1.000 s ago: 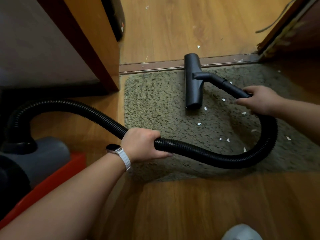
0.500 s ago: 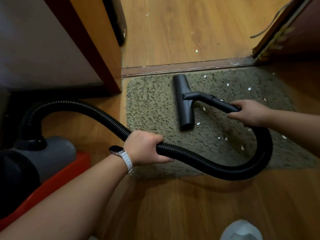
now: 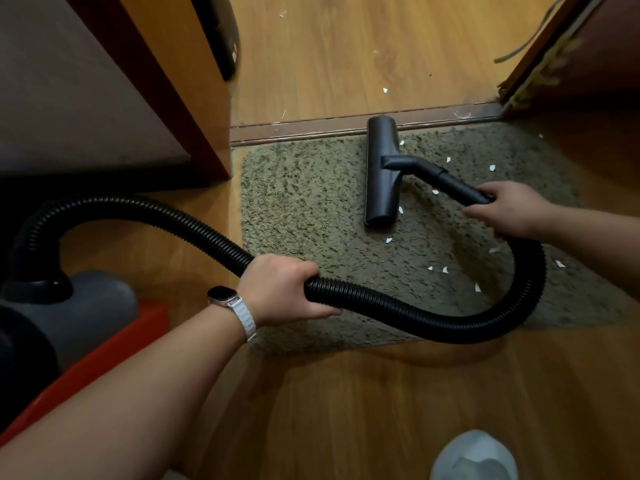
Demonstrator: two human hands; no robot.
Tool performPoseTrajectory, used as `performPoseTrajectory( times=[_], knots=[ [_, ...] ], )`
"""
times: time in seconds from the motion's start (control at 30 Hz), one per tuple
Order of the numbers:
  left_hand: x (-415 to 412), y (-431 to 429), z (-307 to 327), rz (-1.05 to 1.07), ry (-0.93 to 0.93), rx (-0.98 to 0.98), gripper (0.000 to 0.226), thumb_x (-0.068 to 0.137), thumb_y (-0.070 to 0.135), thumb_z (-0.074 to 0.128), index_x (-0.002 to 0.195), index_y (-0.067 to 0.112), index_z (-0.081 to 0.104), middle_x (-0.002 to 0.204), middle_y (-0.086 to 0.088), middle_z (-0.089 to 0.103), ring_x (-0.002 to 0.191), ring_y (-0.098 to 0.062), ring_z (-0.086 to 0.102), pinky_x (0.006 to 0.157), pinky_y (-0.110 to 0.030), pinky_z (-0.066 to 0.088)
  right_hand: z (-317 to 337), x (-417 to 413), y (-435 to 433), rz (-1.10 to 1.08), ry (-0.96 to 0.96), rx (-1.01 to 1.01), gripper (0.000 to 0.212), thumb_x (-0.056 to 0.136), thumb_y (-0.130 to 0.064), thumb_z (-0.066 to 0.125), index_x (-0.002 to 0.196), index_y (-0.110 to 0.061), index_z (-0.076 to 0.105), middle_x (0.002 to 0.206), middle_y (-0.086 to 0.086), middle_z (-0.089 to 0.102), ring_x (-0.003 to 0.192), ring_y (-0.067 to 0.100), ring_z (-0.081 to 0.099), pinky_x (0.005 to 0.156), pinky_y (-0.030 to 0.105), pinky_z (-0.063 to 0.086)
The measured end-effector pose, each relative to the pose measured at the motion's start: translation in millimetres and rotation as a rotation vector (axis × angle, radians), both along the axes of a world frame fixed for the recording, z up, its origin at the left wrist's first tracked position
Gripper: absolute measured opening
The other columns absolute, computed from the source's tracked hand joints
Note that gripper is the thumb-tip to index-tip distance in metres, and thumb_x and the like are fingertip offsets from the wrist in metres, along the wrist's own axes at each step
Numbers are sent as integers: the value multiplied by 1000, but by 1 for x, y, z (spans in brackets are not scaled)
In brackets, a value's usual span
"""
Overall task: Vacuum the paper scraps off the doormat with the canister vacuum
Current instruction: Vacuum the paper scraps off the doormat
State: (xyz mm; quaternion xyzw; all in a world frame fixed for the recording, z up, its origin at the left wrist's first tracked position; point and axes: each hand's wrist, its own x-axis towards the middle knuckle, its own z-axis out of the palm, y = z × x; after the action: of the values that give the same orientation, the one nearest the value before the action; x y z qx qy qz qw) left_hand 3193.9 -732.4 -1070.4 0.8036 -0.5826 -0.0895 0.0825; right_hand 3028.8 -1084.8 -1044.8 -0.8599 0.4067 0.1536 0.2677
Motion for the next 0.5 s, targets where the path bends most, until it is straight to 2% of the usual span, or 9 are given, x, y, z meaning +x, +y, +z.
performPoseTrajectory(
  times=[0.2,0.33,0.5],
  knots=[
    [4,-7,-1,5,0,-3,70,67,91,36,65,24,56,53,12,51,50,-10,54,52,-28,49,-9,3,9,82,57,-25,22,86,-36,69,104,-25,65,79,7,69,63,25,68,64,39,59],
    [4,-8,-6,-13,-1,-12,68,69,90,39,64,25,56,53,12,51,49,-9,54,51,-29,51,-11,10,20,210,80,-70,22,84,-41,69,98,-25,65,79,0,65,69,15,60,61,29,46],
    [3,-9,-11,-33,-9,-23,66,71,90,39,63,26,54,52,13,49,47,-7,51,50,-28,50,-13,11,22,231,80,-112,22,82,-40,70,95,-24,62,79,-2,62,70,15,58,55,27,37]
  ],
)
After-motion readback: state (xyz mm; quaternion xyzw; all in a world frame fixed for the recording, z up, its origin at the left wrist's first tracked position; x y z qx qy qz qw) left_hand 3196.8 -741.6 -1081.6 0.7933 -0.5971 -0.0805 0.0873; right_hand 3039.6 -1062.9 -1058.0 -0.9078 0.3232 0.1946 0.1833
